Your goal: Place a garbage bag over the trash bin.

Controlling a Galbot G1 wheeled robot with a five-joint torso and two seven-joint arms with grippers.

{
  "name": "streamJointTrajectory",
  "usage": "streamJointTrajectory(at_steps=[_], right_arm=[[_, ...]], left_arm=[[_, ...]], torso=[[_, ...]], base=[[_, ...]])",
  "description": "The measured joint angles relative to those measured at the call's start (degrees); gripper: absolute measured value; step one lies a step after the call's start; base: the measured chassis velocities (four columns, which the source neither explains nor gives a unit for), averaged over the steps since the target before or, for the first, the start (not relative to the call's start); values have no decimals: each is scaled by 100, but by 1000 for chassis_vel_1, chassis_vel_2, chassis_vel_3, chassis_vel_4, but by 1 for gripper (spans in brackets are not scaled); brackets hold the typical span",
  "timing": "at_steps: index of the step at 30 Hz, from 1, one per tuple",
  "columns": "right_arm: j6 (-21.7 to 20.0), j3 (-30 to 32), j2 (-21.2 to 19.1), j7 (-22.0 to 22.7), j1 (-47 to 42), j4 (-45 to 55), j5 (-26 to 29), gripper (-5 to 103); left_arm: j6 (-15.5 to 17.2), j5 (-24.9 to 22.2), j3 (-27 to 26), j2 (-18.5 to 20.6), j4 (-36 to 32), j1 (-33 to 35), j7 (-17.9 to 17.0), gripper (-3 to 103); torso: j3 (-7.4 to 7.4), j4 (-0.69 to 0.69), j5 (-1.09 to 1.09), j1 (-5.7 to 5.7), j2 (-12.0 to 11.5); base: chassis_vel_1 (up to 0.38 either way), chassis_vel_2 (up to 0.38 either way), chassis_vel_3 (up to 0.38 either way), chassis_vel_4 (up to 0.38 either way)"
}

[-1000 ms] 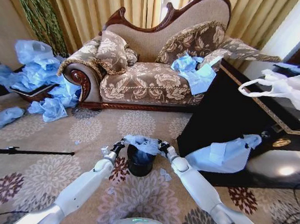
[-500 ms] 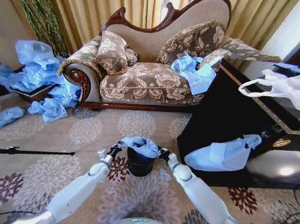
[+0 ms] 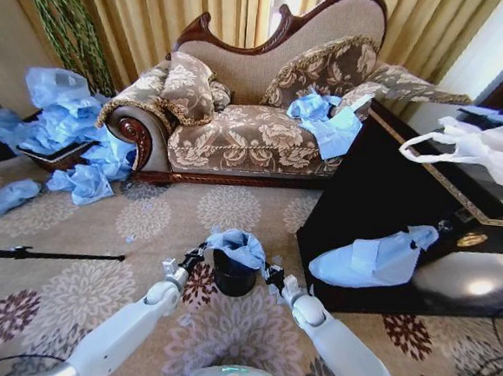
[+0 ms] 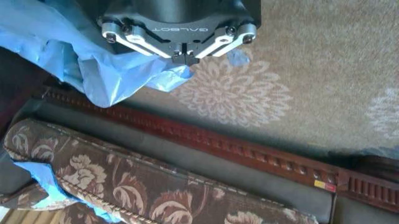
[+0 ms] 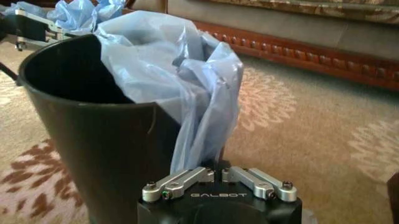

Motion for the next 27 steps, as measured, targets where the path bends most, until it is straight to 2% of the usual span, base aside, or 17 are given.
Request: streamJointTrajectory(at_steps=[27], right_arm=[[201, -36, 170, -20, -581, -291, -306, 0]], left_arm=[[-107, 137, 171, -6, 442, 204, 226, 0]], torso=[[0, 0, 0, 1, 0]], base=[[0, 0, 0, 0]])
